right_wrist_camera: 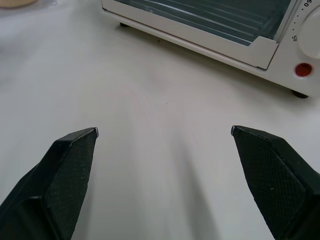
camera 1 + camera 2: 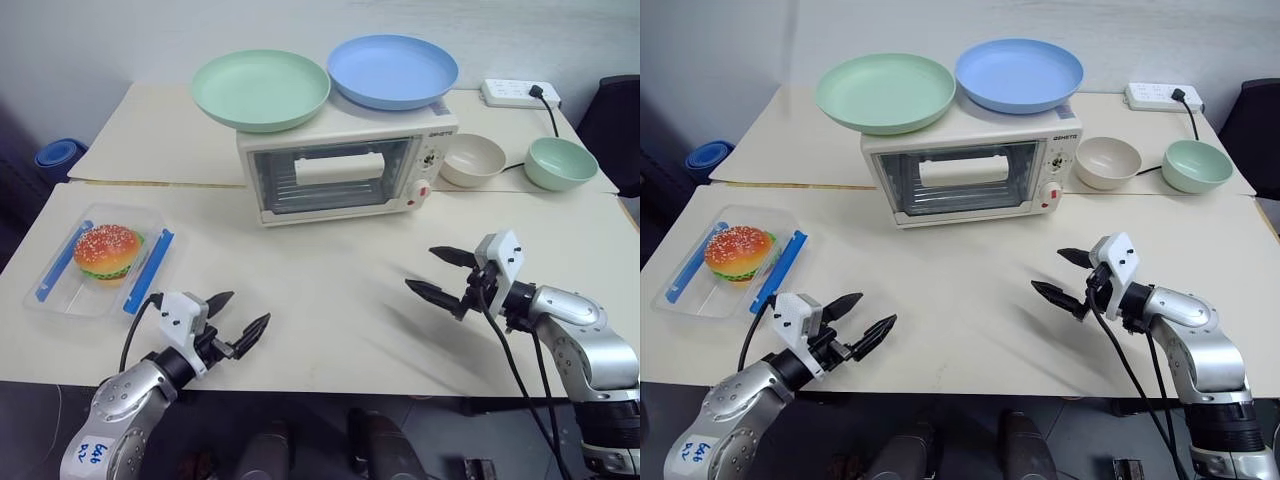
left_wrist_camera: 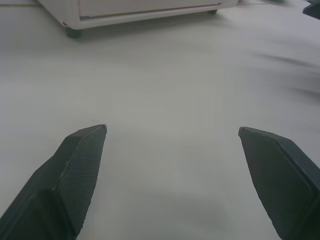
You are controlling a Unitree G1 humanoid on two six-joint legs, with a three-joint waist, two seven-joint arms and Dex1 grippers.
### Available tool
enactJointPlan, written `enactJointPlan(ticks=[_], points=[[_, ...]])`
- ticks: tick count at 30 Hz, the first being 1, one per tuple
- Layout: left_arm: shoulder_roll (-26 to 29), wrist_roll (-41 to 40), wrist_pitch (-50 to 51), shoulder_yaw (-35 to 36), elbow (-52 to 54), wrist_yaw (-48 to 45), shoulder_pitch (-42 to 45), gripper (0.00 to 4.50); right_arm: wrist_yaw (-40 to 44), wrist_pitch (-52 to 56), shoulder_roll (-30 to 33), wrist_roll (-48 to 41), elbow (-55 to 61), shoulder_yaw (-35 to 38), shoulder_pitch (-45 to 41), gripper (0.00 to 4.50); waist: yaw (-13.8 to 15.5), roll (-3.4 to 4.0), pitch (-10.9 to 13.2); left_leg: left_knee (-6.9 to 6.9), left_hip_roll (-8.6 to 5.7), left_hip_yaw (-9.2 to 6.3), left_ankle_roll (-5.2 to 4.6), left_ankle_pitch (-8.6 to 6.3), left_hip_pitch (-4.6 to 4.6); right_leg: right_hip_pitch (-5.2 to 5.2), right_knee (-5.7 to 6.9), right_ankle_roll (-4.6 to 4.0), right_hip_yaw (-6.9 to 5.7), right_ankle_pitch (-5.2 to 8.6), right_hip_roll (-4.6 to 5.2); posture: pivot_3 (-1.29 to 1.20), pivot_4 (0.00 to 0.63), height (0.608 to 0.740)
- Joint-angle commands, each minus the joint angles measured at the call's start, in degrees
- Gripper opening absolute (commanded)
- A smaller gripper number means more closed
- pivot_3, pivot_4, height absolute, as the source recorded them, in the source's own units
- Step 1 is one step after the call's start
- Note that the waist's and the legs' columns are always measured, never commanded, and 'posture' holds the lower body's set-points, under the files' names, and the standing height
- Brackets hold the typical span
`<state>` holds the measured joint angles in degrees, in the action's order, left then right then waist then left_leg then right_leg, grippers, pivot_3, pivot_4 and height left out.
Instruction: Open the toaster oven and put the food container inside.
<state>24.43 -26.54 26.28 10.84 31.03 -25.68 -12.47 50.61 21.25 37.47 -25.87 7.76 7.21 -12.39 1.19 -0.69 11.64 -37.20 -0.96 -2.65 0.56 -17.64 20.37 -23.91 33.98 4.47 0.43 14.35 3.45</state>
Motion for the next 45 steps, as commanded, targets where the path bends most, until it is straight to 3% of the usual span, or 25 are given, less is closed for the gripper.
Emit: enactJointPlan(ticks=[1,16,20,30,37,45], points=[[1.17,0.57,-0.10,1.96,0.31,0.59,0.51,4.50,0.05,-1.21,-0.43,-0.23,1.57,0.40,0.27,4.45,-0.02,0.00,0.00,0.00,0.00,0.00,0.00,0.00,0.00,0.00,0.00,0.00,0.00,0.00,0.00,0.00,0.150,0.740],[0.96,-2.77,3.24,4.48,0.47,2.69,4.65,4.50,-0.55,2.14,-1.86,-2.61,2.09,0.32,-1.75,4.45,-0.04,0.00,0.00,0.01,-0.01,0.00,-0.01,-0.01,0.00,0.00,0.00,0.02,0.01,-0.02,0.01,0.00,0.150,0.740],[2.50,-12.10,8.40,7.60,2.49,0.59,9.31,4.50,-1.01,4.04,-5.39,-3.44,-1.18,-1.40,-9.38,4.45,-0.57,0.00,0.00,-0.05,0.01,0.01,0.01,0.01,-0.01,0.00,0.04,-0.02,0.01,-0.09,-0.02,0.00,0.150,0.740],[16.54,-29.12,17.58,13.94,3.61,-5.43,20.37,4.50,2.64,-1.54,-10.23,1.81,-21.97,-5.69,-30.95,4.45,-1.49,-0.02,0.02,0.03,-0.04,0.03,0.06,0.03,-0.02,-0.13,0.23,-0.02,-0.03,-0.16,-0.02,0.00,0.150,0.740],[20.36,-27.28,16.99,12.09,0.46,-7.10,25.10,4.50,7.92,-5.74,-11.52,3.61,-28.51,-7.10,-37.10,4.45,-1.41,-0.02,0.02,-0.04,-0.16,0.19,0.25,0.10,1.00,-1.37,0.81,0.02,-0.03,-0.18,0.03,0.00,0.150,0.740],[19.04,-23.71,15.02,11.45,-1.41,-6.32,25.33,4.50,11.05,-0.10,-11.25,-0.58,-17.49,-6.68,-32.36,4.45,-1.51,-0.02,0.02,-0.02,-0.09,0.32,0.31,0.14,1.08,-1.56,0.87,0.03,-0.03,-0.18,-0.02,0.00,0.150,0.740]])
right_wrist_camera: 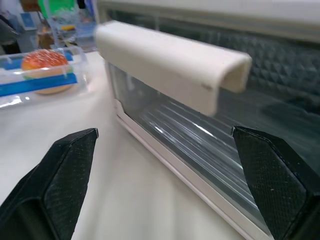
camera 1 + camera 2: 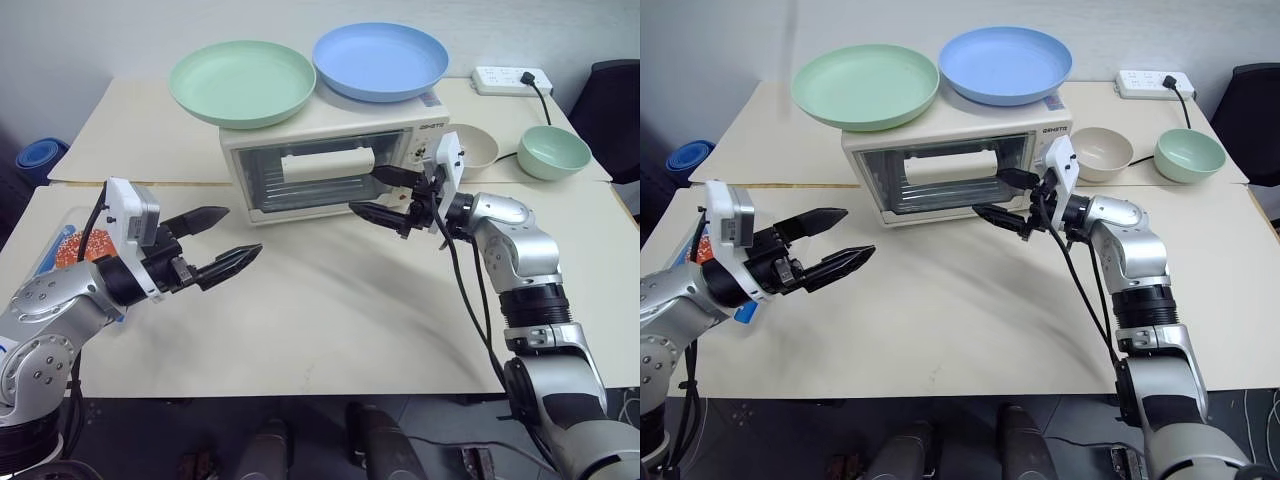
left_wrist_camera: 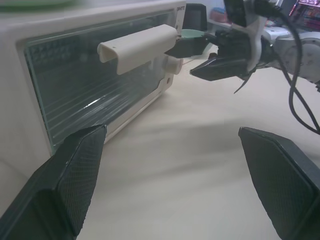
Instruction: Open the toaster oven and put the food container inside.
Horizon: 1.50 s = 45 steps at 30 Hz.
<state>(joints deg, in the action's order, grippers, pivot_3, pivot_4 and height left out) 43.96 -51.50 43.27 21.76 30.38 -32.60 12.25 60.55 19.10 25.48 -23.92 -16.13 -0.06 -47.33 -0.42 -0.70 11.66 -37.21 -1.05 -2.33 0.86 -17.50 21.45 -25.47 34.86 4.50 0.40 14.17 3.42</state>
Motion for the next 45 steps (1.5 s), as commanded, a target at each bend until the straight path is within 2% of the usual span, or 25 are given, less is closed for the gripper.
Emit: enactJointPlan(ticks=[1,10,13,16,19,24,27,29,30,38,45], points=[[-0.78,1.58,-2.19,0.47,-1.07,0.92,0.95,4.50,1.15,2.68,0.91,-2.73,7.73,0.54,3.54,4.45,0.18,-0.01,0.00,0.00,0.00,-0.03,-0.03,-0.02,-0.01,0.00,0.00,0.00,0.00,0.00,0.00,0.00,0.150,0.740],[-2.22,5.56,-4.07,-2.62,-8.46,2.29,10.53,4.50,-2.08,5.08,-0.16,-2.61,17.12,-0.58,13.64,4.45,0.20,-0.02,0.00,-0.11,-0.11,0.08,-0.05,0.07,-0.19,0.02,0.26,-0.01,0.04,-0.01,0.04,0.00,0.150,0.740],[-2.48,6.64,-4.30,-3.59,-11.30,1.89,14.41,3.96,-3.45,4.99,-0.58,-2.29,17.67,-0.78,14.74,4.50,0.13,-0.02,0.00,-0.13,-0.11,0.05,-0.01,0.15,-0.19,0.02,0.32,-0.06,0.02,-0.07,0.01,0.00,0.150,0.740],[-2.10,5.28,-2.82,-3.36,-11.70,0.90,16.35,3.14,-4.94,4.70,-0.78,-2.14,15.88,-0.08,13.66,4.50,-0.03,-0.02,0.00,-0.17,-0.12,0.08,-0.01,0.18,-0.22,0.02,0.40,-0.06,0.05,-0.09,0.01,0.00,0.150,0.740],[-1.86,3.10,-1.36,-2.37,-10.78,-0.05,16.31,3.14,-6.02,3.32,-0.56,-1.18,11.93,0.45,10.67,4.50,-0.14,-0.03,0.00,-0.18,-0.12,0.08,-0.01,0.18,-0.23,0.01,0.42,-0.06,0.05,-0.09,0.02,0.00,0.150,0.740],[-0.50,2.34,-0.47,-1.10,-6.97,-1.85,10.50,3.14,-6.03,-0.95,-0.60,0.91,1.36,1.16,2.23,4.50,-1.05,-0.03,0.00,-0.20,-0.13,0.09,-0.01,0.18,-0.23,0.01,0.47,-0.06,0.06,-0.09,0.05,0.00,0.150,0.740],[0.35,1.48,-0.24,-0.04,-4.31,-3.26,6.85,3.77,-5.16,-2.67,-0.89,1.50,-2.84,1.26,-1.30,4.50,-1.29,-0.03,0.00,-0.14,-0.10,0.06,-0.01,0.18,-0.23,0.00,0.44,-0.07,0.06,-0.09,0.03,0.00,0.150,0.740],[0.75,3.16,-1.17,0.16,-3.03,-2.80,4.95,4.39,-4.22,-3.38,-1.08,1.67,-4.80,1.22,-3.21,4.50,-1.25,-0.03,0.00,-0.11,-0.10,0.08,-0.01,0.18,-0.22,-0.01,0.42,-0.07,0.07,-0.09,0.04,0.00,0.150,0.740],[0.80,3.85,-1.59,0.22,-2.77,-2.32,4.45,4.48,-3.70,-3.71,-1.20,1.73,-5.48,1.16,-3.90,4.50,-1.21,-0.03,0.00,-0.11,-0.10,0.08,-0.01,0.18,-0.22,-0.01,0.40,-0.07,0.07,-0.09,0.04,0.00,0.150,0.740],[0.03,4.72,-2.70,0.59,-1.99,-0.54,3.55,4.48,0.28,-2.41,-1.97,0.27,-3.48,0.74,-4.59,4.50,-1.19,-0.03,0.00,-0.16,-0.12,0.07,-0.02,0.18,-0.21,-0.01,0.43,-0.07,0.06,-0.09,0.06,0.00,0.150,0.740],[-0.79,6.91,-4.62,0.00,-4.09,2.05,5.43,4.48,2.46,1.21,-1.44,-1.62,6.24,-0.23,1.48,4.50,-1.14,-0.03,0.00,-0.11,-0.10,0.04,-0.02,0.18,-0.20,-0.01,0.37,-0.07,0.06,-0.09,0.06,0.00,0.150,0.740]])
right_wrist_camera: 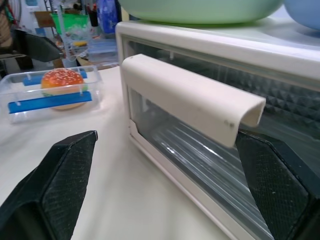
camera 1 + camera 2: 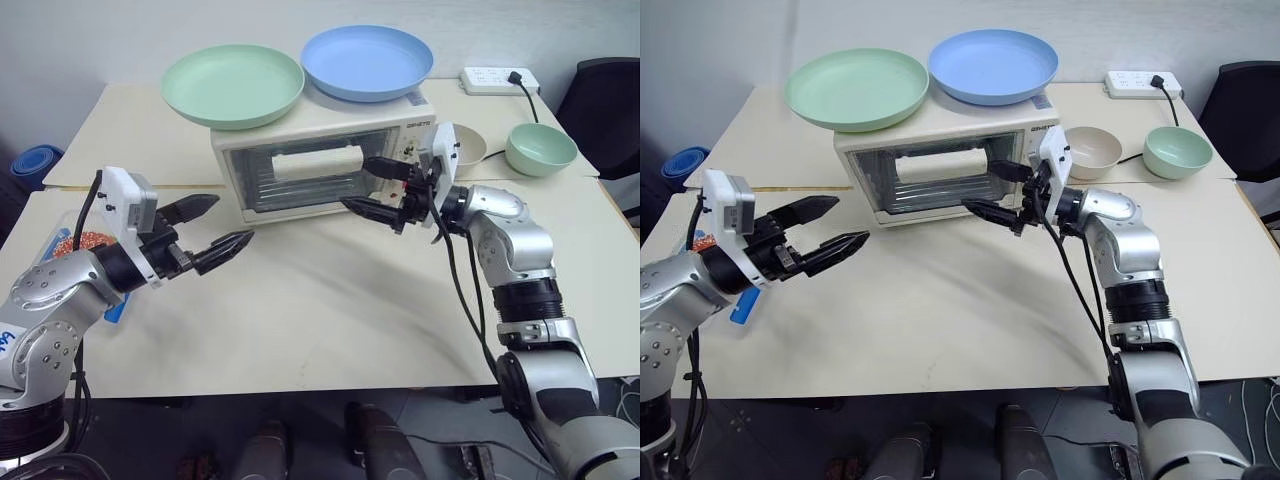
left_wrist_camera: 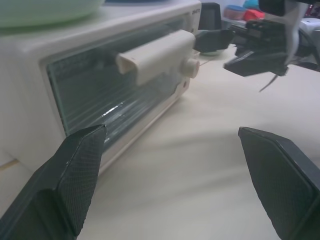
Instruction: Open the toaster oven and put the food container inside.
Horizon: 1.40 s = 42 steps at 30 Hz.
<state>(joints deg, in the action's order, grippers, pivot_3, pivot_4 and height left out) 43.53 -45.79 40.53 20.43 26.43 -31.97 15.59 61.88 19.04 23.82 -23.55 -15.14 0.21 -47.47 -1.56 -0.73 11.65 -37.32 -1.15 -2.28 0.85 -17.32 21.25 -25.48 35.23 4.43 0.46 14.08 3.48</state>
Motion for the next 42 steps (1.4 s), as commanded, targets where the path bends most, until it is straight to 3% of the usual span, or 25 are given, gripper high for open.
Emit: enactJointPlan(ticks=[1,7,10,22,29,36,42], points=[[-0.56,1.28,-1.87,1.20,-0.73,1.82,2.85,4.48,0.89,1.76,0.16,-2.18,6.22,-0.39,2.37,4.50,-0.01,0.00,0.00,-0.01,-0.01,0.01,0.00,0.00,0.00,0.00,0.01,0.00,0.00,0.00,0.00,0.00,0.150,0.740],[-1.52,2.47,-2.12,0.12,-6.41,3.55,10.09,4.48,-0.32,3.37,-0.12,-1.91,11.49,-1.07,8.39,4.50,0.03,0.00,0.00,-0.06,-0.01,0.01,0.00,0.00,-0.04,0.00,0.15,0.00,-0.01,0.00,-0.03,0.00,0.150,0.740],[-2.32,2.49,-2.49,0.10,-10.16,3.61,15.00,3.90,-0.90,3.29,-0.45,-1.30,12.84,-1.77,11.21,4.50,-0.06,-0.01,0.00,-0.11,-0.02,0.00,0.02,0.01,-0.02,0.00,0.19,0.00,-0.03,0.00,-0.03,0.00,0.150,0.740],[-0.08,17.60,-9.87,-14.32,-19.50,-6.02,18.89,0.06,-3.34,3.16,-1.06,-1.44,13.91,-2.84,15.18,4.50,-0.04,-0.01,0.00,-0.11,-0.04,0.05,0.03,0.02,-0.06,0.00,0.24,0.00,0.01,0.00,-0.04,0.00,0.150,0.740],[-1.29,20.23,-10.85,-17.19,-19.64,-9.49,17.70,0.02,-5.15,5.26,0.46,-2.79,17.27,-0.82,16.88,4.50,0.06,-0.01,0.00,-0.07,-0.04,0.01,0.02,0.02,0.00,-0.01,0.22,0.00,-0.02,0.00,-0.01,0.00,0.150,0.740],[-2.30,20.34,-10.34,-17.70,-16.51,-11.41,13.57,0.02,-4.61,7.75,9.83,-3.90,23.63,5.12,27.27,4.50,0.30,-0.03,0.00,-0.08,-0.06,0.03,-0.03,-0.01,0.04,0.00,0.16,0.02,-0.01,-0.01,0.03,0.00,0.150,0.740],[-1.38,21.63,-10.26,-17.92,-14.16,-12.15,7.49,0.02,-1.84,15.06,17.87,-13.11,34.02,12.70,36.16,4.50,0.10,-0.04,0.00,-0.14,-0.04,0.12,-0.05,-0.01,-0.06,0.03,0.19,0.02,0.08,-0.01,-0.01,0.00,0.150,0.740]])
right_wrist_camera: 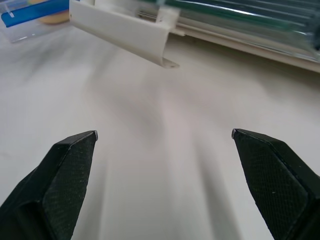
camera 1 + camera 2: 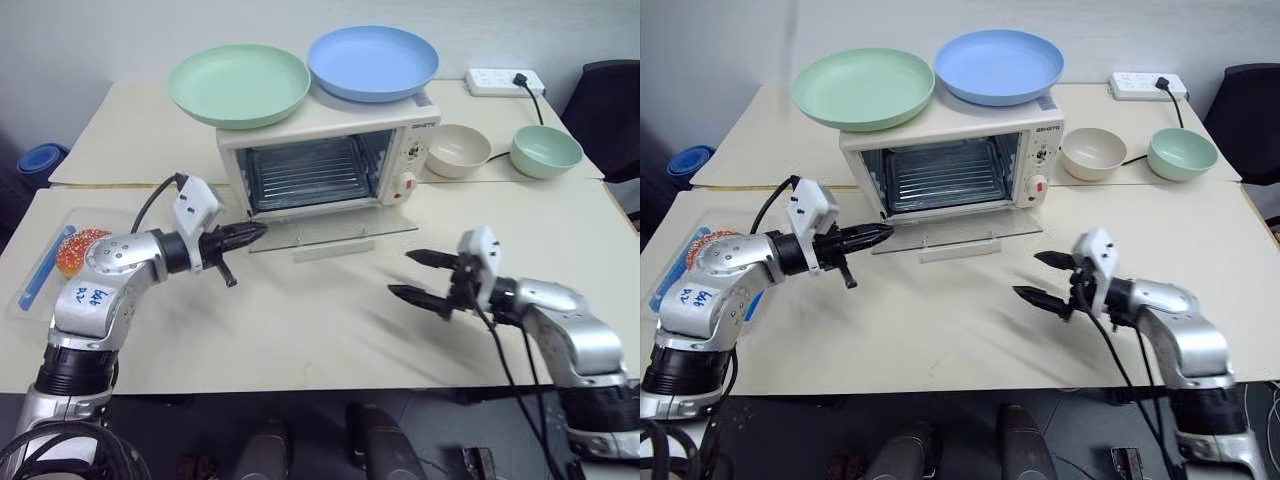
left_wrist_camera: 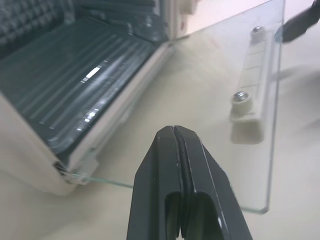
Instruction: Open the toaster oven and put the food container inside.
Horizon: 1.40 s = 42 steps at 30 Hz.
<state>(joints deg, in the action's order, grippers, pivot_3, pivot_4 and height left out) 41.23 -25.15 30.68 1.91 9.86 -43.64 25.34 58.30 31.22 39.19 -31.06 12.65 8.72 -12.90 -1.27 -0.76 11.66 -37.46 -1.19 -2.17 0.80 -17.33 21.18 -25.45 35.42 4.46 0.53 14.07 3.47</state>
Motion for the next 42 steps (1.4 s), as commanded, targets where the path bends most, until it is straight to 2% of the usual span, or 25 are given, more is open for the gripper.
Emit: enactJointPlan(ticks=[1,7,13,14,17,20,24,27,30,31,35,42], points=[[1.03,1.22,-0.47,0.66,2.57,-0.54,-3.09,0.02,1.85,3.62,3.21,-6.83,7.36,4.88,2.25,4.50,-0.29,-0.01,0.00,-0.01,0.02,0.00,-0.01,0.01,-0.03,0.02,0.02,0.00,0.01,0.00,-0.03,0.00,0.150,0.740],[1.24,8.82,-4.66,-2.28,0.84,1.28,-10.33,0.02,-1.56,8.22,4.51,-13.97,10.92,8.48,-1.56,4.50,-0.31,-0.03,0.02,-0.12,0.08,0.15,-0.10,0.07,-0.15,0.05,0.14,-0.06,0.13,-0.03,-0.13,0.00,0.150,0.740],[-1.00,9.22,-1.58,1.06,3.26,6.85,-12.45,0.02,-1.94,10.24,4.72,-17.28,10.11,6.22,-8.65,4.50,0.07,-0.11,-0.03,-0.22,0.04,0.04,-0.11,0.07,-0.04,0.07,0.11,-0.01,0.04,-0.06,-0.02,0.00,0.150,0.740],[-1.50,7.83,0.46,3.42,5.56,8.25,-14.17,0.02,-1.40,10.13,4.54,-17.19,9.93,5.21,-9.74,4.50,0.05,-0.10,-0.03,-0.21,0.04,0.02,-0.12,0.06,-0.02,0.07,0.08,-0.01,0.01,-0.06,-0.01,0.00,0.150,0.740],[-4.89,1.39,7.88,13.26,13.97,13.38,-19.14,0.58,-0.20,9.38,3.65,-16.47,8.93,2.26,-12.43,4.50,-0.45,-0.15,0.00,-0.14,0.08,0.13,-0.18,0.00,0.02,0.01,0.02,0.00,0.11,-0.06,0.01,0.00,0.150,0.740],[-9.37,-5.56,14.81,23.11,23.64,18.94,-23.83,1.48,1.47,8.08,2.69,-15.31,7.14,-0.57,-14.42,4.50,-0.20,-0.20,0.00,-0.20,0.13,0.00,-0.16,-0.01,0.08,0.00,-0.01,-0.01,0.14,-0.06,0.02,0.00,0.150,0.740],[-19.52,-21.38,21.06,39.01,34.88,31.52,-29.71,2.69,4.32,5.71,0.90,-12.95,2.98,-4.72,-17.35,4.50,-0.21,-0.23,-0.02,-0.28,0.10,-0.02,-0.15,-0.02,0.05,0.07,-0.01,0.00,0.17,-0.06,0.04,0.00,0.150,0.740],[-26.97,-32.93,19.10,46.13,40.27,43.26,-35.82,3.62,6.93,4.44,-0.13,-11.91,-0.02,-6.87,-19.75,4.50,-0.06,-0.26,-0.04,-0.34,0.09,-0.03,-0.12,-0.04,0.05,0.09,0.02,0.01,0.17,-0.07,0.03,0.00,0.150,0.740],[-36.97,-43.42,11.11,51.01,43.47,56.56,-45.30,4.48,9.84,3.27,-1.51,-10.51,-4.28,-9.21,-23.49,4.50,-0.26,-0.34,-0.07,-0.40,0.11,0.08,-0.09,-0.08,-0.02,0.11,0.02,0.01,0.39,-0.07,0.02,0.00,0.150,0.740],[-37.90,-45.07,9.66,51.61,43.30,59.94,-46.88,4.48,10.52,3.16,-1.81,-10.30,-5.04,-9.56,-24.16,4.50,-0.18,-0.40,-0.06,-0.40,0.10,0.12,-0.11,-0.09,-0.03,0.13,0.02,0.01,0.48,-0.07,0.02,0.00,0.150,0.740],[-34.77,-50.96,6.83,53.79,37.39,69.21,-49.78,4.48,12.49,2.71,-2.70,-9.72,-6.81,-10.84,-25.89,4.50,0.47,-0.42,-0.13,-0.49,0.11,0.21,-0.15,-0.12,-0.14,0.31,-0.11,-0.06,0.31,-0.04,-0.18,0.00,0.150,0.740],[-25.42,-59.42,3.03,51.32,30.12,81.70,-49.36,4.48,12.09,3.45,-3.53,-9.50,-6.01,-9.91,-24.92,4.50,1.11,-0.52,-0.18,-0.50,0.13,0.29,-0.24,-0.18,-0.13,0.31,-0.28,-0.03,0.24,-0.06,-0.11,0.00,0.150,0.740]])
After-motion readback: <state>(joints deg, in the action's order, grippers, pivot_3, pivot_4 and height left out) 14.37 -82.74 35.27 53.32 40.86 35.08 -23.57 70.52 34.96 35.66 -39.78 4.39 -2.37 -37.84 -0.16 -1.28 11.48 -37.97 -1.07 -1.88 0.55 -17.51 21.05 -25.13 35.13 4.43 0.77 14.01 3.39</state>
